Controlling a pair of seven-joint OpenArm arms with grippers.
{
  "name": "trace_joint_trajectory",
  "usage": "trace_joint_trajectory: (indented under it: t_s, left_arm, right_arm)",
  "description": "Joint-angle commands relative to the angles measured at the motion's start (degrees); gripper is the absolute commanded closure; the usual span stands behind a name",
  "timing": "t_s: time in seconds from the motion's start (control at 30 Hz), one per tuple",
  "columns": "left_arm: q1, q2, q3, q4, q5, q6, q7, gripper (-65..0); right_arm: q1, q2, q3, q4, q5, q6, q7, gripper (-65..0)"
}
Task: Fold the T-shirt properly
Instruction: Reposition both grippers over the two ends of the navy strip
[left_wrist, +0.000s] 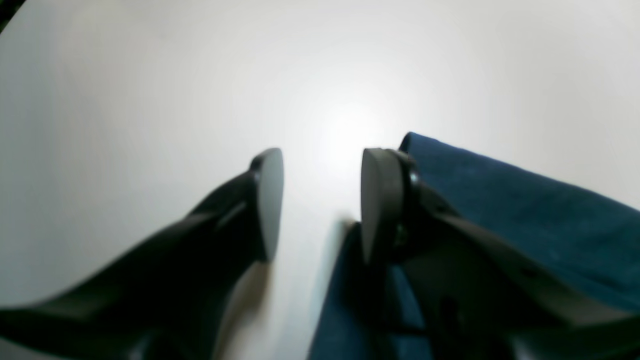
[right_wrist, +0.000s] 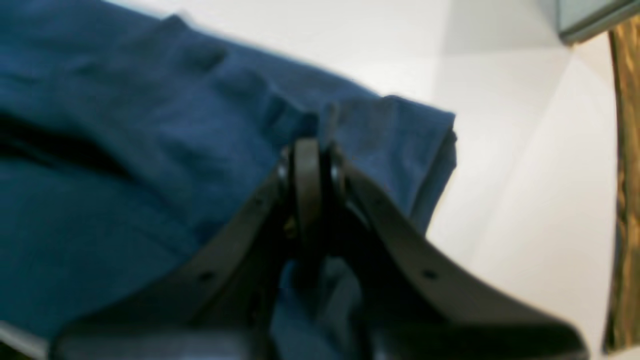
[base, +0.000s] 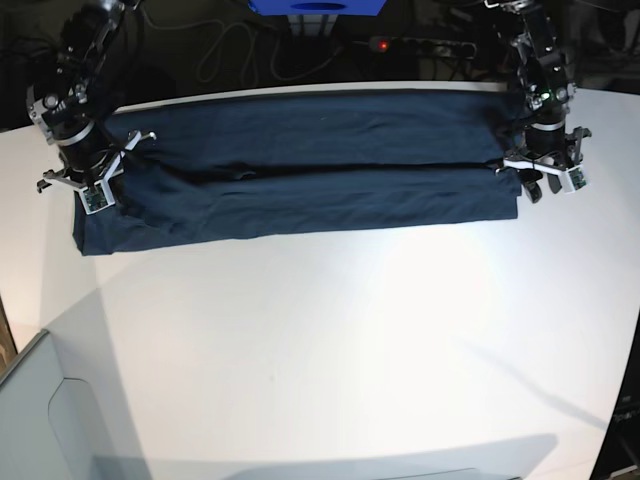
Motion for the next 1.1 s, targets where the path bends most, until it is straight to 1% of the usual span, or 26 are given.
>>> trace_joint_trajectory:
  t_s: [0.0, 0.1, 0.17, 0.33, 0.77, 1.03, 1.07]
  left_arm:
    - [-0.45, -0.80, -0.26, 1.16, -0.13, 0.01, -1.41, -24.8]
    - [-0.45, -0.89, -0.26, 1.16, -0.13, 0.01, -1.41, -24.8]
    - [-0.45, -0.89, -0.26, 1.16, -0.13, 0.01, -1.41, -24.9]
    - [-0.98, -0.89, -0.26, 1.16, -0.13, 0.10, -1.50, -29.1]
    - [-1.69, -0.71, -0.26, 3.62, -0.13, 0.10, -1.41, -29.4]
    - [-1.60, -0.98, -0.26, 3.53, -0.13, 0.10, -1.41, -29.5]
    - [-1.51, -0.98, -0.26, 3.53, -0.13, 0.10, -1.41, -29.5]
  right_arm:
    - [-0.67, -0.01, 0.34, 2.40, 1.10, 0.82, 1.46, 0.0]
    - [-4.19, -1.24, 0.26, 5.82, 1.10, 0.82, 1.29, 0.0]
    - [-6.12, -1.51, 0.26, 7.14, 1.10, 0.82, 1.38, 0.0]
    - [-8.76, -1.60, 0.17, 7.14, 1.10, 0.82, 1.38, 0.0]
    - [-10.25, -0.01, 0.34, 3.27, 0.84, 0.82, 1.38, 0.0]
    - [-11.84, 0.07, 0.26, 3.19, 0.84, 0.82, 1.20, -0.3]
    - [-11.92, 0.07, 0.26, 3.19, 0.84, 0.82, 1.20, -1.4]
